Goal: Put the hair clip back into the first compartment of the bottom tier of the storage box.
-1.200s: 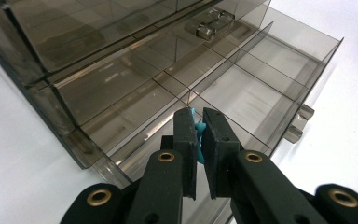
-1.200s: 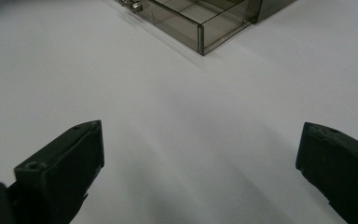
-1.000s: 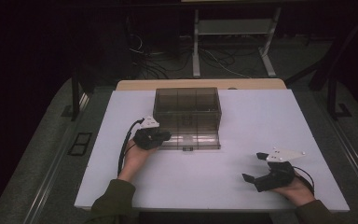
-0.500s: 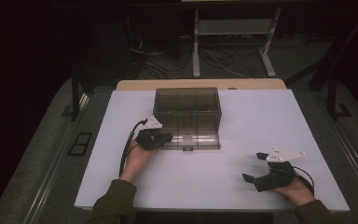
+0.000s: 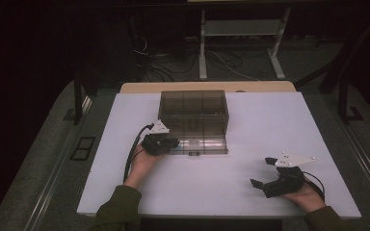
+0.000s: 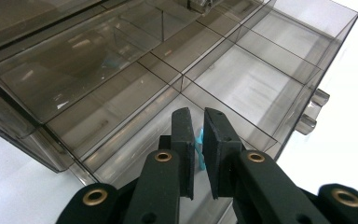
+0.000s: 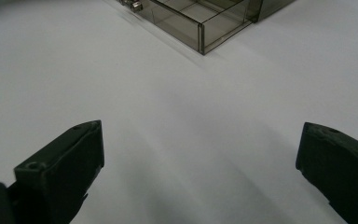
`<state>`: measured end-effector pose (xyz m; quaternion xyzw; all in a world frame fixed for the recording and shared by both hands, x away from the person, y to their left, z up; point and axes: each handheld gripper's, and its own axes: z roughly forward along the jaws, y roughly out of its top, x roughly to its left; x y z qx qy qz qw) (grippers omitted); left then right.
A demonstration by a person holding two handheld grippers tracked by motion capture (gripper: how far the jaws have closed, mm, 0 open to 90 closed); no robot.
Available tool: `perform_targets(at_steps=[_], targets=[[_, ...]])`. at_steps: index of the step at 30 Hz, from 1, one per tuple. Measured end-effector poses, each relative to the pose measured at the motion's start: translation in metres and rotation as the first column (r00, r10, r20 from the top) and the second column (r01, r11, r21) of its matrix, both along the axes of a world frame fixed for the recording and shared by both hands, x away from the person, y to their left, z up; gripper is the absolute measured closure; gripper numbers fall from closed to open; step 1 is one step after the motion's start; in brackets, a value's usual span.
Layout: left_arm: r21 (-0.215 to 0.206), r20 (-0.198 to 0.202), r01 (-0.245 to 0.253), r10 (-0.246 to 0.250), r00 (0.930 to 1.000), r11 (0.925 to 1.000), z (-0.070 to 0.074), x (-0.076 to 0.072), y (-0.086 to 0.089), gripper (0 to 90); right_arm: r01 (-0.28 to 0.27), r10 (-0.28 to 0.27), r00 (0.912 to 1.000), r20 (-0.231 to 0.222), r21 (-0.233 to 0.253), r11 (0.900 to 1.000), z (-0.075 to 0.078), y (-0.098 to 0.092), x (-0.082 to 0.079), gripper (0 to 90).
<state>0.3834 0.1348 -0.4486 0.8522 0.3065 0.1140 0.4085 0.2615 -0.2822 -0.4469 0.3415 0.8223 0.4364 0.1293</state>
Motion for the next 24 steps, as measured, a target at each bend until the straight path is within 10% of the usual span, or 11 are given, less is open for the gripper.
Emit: perform_targets(at_steps=[24], targets=[[-0.066, 0.010, -0.042, 0.042, 0.9990, 0.9969, 0.0045, -0.0011, 0.0028, 56.8, -0.001, 0.001, 1.0000, -0.003, -0.002, 1.000, 0.0000, 0.0001, -0.0002, 0.4]])
